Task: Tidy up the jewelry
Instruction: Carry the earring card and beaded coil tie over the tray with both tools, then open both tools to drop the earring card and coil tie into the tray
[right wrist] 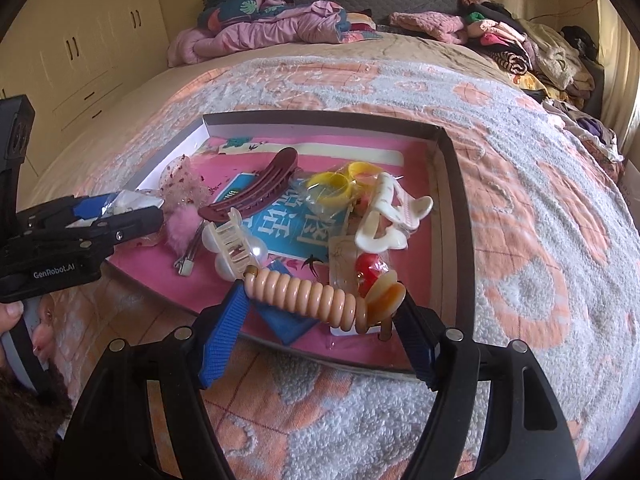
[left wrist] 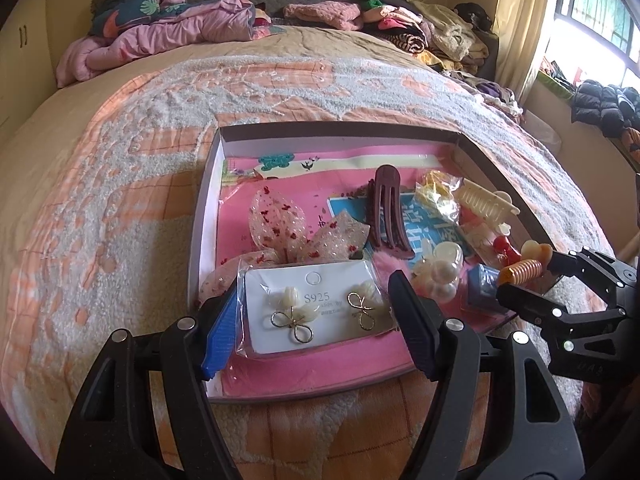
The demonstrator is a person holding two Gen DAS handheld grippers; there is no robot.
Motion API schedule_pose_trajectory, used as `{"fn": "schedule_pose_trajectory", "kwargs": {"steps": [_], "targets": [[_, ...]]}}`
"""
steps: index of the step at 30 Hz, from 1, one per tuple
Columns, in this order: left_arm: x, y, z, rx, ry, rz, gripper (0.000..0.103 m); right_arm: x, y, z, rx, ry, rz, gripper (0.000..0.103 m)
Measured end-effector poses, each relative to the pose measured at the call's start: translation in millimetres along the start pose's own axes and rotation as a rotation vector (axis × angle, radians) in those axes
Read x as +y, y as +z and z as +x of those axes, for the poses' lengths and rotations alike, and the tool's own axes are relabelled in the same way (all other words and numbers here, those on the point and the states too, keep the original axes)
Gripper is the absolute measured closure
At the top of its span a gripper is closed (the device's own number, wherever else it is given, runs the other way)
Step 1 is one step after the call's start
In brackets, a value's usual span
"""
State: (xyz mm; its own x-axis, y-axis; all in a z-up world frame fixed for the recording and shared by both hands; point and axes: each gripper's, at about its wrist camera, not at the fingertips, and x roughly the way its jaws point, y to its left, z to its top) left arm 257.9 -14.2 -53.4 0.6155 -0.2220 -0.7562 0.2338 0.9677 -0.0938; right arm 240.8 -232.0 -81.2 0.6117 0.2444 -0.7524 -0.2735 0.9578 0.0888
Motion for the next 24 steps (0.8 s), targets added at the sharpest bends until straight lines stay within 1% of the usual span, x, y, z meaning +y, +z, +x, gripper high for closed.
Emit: {"fn": "schedule_pose_trajectory", "kwargs": {"steps": [12, 13, 15, 19, 22, 24], "targets": [[-3.8, -3.7, -5.1, 0.005, 0.006, 0.003, 0.039, -5.9, -5.7, -12.4, -0.002, -0.014, 0.01, 0.031], [-3.9, -3.8, -6.0, 0.005, 0.007, 0.002, 0.038, -6.2, -5.8, -13.3, -0.002, -0.016, 0.012, 0.031], [-4.6, -4.8, -10.4, 0.001, 0.006, 0.0, 0.035, -6.9, -6.7, -17.8, -0.012, -0.017, 0.016, 0.024], [-6.8, -6.3, -22.7, -0.02, 0.007, 0.001, 0.035, -6.4, -9.1, -31.9, -0.045, -0.014, 0.013, 0.023], [-9.7, -7.7, -35.3, -0.042, 0.009, -0.003, 0.029, -4.5, -11.1, -48.2, -0.08, -0.011, 0.014, 0.02], [-11.7, -9.3, -44.7, -0.058, 0.012, -0.009, 0.024, -2.9, -13.0, -57.9, -0.102, -0.016, 0.013, 0.016]]}}
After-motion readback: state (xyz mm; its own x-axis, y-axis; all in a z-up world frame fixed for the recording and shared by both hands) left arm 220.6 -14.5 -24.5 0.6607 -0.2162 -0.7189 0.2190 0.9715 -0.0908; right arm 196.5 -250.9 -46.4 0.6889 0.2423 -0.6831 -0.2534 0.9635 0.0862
